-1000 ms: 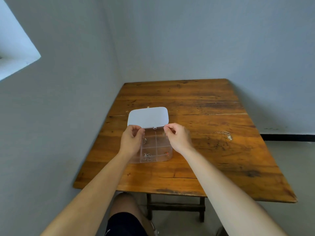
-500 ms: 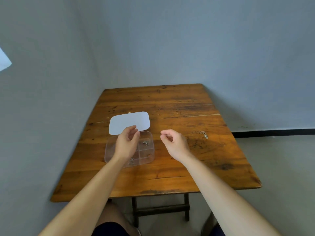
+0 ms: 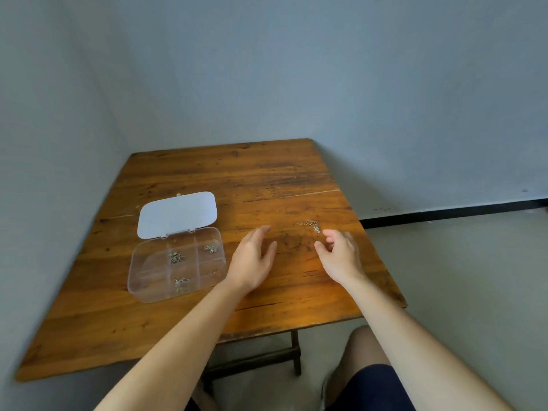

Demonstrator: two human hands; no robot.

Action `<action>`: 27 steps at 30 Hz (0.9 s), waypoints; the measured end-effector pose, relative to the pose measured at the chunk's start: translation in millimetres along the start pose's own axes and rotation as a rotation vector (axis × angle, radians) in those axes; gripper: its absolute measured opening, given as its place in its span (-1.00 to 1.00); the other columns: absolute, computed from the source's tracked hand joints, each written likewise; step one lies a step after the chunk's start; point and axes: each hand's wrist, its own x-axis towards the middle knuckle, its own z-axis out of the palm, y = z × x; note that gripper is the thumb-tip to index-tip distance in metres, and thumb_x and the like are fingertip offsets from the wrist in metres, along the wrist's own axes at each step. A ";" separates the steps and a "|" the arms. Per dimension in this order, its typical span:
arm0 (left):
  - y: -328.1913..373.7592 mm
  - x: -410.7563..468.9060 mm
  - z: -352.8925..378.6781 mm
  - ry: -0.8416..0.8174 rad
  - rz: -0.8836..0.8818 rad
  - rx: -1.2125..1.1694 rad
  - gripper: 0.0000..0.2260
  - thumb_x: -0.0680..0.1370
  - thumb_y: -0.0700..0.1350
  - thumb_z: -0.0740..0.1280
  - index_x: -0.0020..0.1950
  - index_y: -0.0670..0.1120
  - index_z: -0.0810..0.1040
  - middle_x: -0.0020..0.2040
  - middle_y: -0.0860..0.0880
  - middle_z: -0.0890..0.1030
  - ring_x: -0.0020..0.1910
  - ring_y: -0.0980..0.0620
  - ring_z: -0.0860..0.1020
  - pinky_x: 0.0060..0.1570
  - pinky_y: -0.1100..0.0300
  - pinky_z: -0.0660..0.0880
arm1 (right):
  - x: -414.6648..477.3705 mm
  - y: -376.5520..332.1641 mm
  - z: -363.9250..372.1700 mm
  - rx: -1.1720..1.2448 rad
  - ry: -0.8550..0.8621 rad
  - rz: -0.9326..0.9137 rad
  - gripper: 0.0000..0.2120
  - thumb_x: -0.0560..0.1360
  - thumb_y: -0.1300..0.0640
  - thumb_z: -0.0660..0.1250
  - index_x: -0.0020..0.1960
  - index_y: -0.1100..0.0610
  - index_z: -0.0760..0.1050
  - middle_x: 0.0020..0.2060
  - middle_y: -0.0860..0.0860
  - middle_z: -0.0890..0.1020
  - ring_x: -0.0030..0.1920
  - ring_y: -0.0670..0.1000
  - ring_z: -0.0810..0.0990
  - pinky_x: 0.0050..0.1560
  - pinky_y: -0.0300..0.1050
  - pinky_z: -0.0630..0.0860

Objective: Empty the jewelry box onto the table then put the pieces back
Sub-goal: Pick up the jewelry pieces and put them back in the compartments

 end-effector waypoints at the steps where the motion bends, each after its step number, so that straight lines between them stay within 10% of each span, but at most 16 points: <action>1: -5.7 0.5 3.3 -0.017 0.001 0.073 -0.58 0.65 0.03 0.22 0.50 -0.04 0.35 0.50 -0.03 0.39 0.52 -0.02 0.28 0.46 0.08 0.24 | 5.3 2.1 0.0 -0.019 0.010 0.012 -0.59 0.59 -0.01 0.33 0.39 0.08 0.44 0.25 0.08 0.49 0.20 0.07 0.54 0.17 -0.08 0.49; 9: -37.1 10.3 18.0 -0.005 0.027 0.321 -0.56 0.65 0.14 0.16 0.47 -0.02 0.42 0.53 -0.01 0.34 0.56 0.00 0.18 0.51 0.09 0.02 | 53.7 -5.1 29.9 -0.190 -0.013 0.029 -0.44 0.61 -0.17 0.21 0.50 0.13 0.34 0.32 0.13 0.43 0.36 0.15 0.39 0.41 0.10 0.25; 27: -30.6 3.6 19.0 0.024 0.025 0.342 -0.59 0.64 0.13 0.19 0.43 -0.01 0.46 0.51 -0.02 0.38 0.54 -0.02 0.22 0.51 0.00 0.14 | 46.0 -0.9 47.2 -0.180 0.178 -0.263 -0.85 0.60 0.12 0.34 0.02 0.18 0.63 -0.07 0.17 0.59 -0.03 0.20 0.55 0.06 0.12 0.47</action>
